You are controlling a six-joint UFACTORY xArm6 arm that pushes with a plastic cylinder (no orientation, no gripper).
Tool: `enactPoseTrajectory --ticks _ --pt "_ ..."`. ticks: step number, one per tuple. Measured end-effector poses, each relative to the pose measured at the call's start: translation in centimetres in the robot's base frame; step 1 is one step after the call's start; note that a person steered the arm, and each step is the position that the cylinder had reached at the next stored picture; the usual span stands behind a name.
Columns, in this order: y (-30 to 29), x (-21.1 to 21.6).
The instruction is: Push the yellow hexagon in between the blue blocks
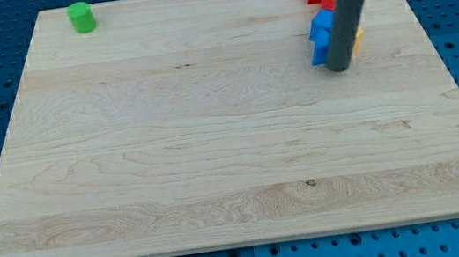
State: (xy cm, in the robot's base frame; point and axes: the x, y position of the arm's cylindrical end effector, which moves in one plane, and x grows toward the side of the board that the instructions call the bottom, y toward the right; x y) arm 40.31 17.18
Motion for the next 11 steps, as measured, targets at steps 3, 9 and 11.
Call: enactPoseTrajectory --ticks 3,9,11 --pt "6.9 -1.8" --pt "1.0 -3.9" --pt "-3.0 -5.1"
